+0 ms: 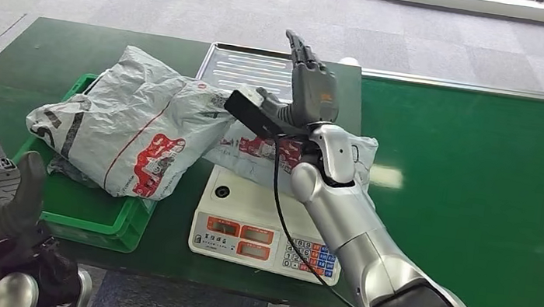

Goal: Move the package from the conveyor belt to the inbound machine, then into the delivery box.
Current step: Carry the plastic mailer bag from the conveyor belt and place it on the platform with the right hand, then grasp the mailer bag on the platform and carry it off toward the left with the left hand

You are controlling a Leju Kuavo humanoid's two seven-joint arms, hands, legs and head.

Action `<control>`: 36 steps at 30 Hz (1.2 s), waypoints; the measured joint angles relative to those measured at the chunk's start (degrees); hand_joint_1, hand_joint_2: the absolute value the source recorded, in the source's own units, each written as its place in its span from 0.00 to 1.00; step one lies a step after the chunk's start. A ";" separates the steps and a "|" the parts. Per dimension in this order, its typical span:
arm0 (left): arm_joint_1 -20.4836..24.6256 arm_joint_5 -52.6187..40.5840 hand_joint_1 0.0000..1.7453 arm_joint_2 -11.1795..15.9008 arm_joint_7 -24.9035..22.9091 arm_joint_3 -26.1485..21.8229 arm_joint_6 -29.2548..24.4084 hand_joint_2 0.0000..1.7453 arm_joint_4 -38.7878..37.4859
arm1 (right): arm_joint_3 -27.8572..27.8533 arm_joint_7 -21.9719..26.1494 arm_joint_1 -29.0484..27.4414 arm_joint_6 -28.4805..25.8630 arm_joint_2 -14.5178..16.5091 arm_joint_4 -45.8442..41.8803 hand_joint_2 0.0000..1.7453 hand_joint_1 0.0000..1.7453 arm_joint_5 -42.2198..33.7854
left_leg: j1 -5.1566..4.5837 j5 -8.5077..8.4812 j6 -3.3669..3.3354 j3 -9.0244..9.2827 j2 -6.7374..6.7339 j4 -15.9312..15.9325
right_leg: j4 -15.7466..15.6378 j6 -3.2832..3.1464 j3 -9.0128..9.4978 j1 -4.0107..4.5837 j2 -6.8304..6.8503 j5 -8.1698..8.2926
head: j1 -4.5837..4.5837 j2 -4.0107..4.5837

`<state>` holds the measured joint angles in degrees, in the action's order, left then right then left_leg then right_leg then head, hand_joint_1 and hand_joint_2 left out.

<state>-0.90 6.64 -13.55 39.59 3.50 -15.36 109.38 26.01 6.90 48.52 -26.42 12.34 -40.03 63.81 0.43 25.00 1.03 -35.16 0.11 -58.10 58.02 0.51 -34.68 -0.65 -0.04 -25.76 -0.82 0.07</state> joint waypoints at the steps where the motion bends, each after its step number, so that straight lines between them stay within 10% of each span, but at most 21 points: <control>1: 0.00 -0.11 0.00 0.01 0.02 0.01 -0.18 1.00 -0.12 | 0.00 -0.19 -0.13 0.11 -0.15 -0.90 0.00 0.00 0.09 | 0.00 0.00 0.00 0.00 0.00 0.00 | 0.00 0.00 0.00 0.00 -0.01 0.00 | -0.01 0.00; 11: 0.17 -7.32 0.00 0.02 0.34 0.06 -12.19 1.00 -0.65 | -2.17 7.29 -6.39 -11.01 -2.21 -24.49 0.00 0.00 -4.33 | 0.00 0.01 0.00 -0.01 0.01 -0.03 | 0.00 0.00 0.00 0.00 0.04 0.00 | -0.01 0.00; 17: 2.51 -22.09 0.00 0.13 -1.22 0.30 -23.03 1.00 -1.18 | -9.82 27.69 -17.26 -13.88 2.44 -50.82 0.00 0.00 -8.91 | 0.01 0.18 0.05 0.04 0.14 -0.03 | -0.02 -0.01 0.03 0.01 0.19 -0.18 | -0.01 0.00; 25: 23.05 -72.43 0.00 3.54 -25.93 11.12 1.58 1.00 -24.33 | -14.46 29.97 -25.20 -13.69 6.37 -63.20 0.00 0.00 -13.35 | -0.01 -0.10 -0.07 0.06 0.22 -0.05 | -0.03 0.02 0.10 -0.10 0.38 0.16 | 0.00 0.00; 30: 36.21 -85.00 0.00 2.76 -28.32 21.21 2.12 1.00 -50.79 | -14.01 24.80 -24.47 -13.51 6.38 -62.90 0.00 0.00 -12.29 | -0.06 -0.24 -0.14 0.05 -0.22 -0.07 | -0.03 0.18 -0.01 -0.23 -0.15 0.49 | 0.00 0.00; 36: 41.75 -88.17 0.00 1.34 -28.61 26.67 2.42 1.00 -70.24 | -13.46 23.78 -23.82 -13.51 6.39 -61.49 0.00 0.00 -11.79 | -0.06 -0.24 -0.16 0.03 -0.27 -0.06 | -0.03 0.17 -0.04 -0.20 -0.20 0.47 | 0.00 0.00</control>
<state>40.86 -81.53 -12.21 10.98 30.17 -12.94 39.15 12.55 30.68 24.69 -39.93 18.73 -101.52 52.01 0.37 24.76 0.87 -35.13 -0.17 -58.17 57.99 0.69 -34.71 -0.85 -0.24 -25.29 -0.82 0.07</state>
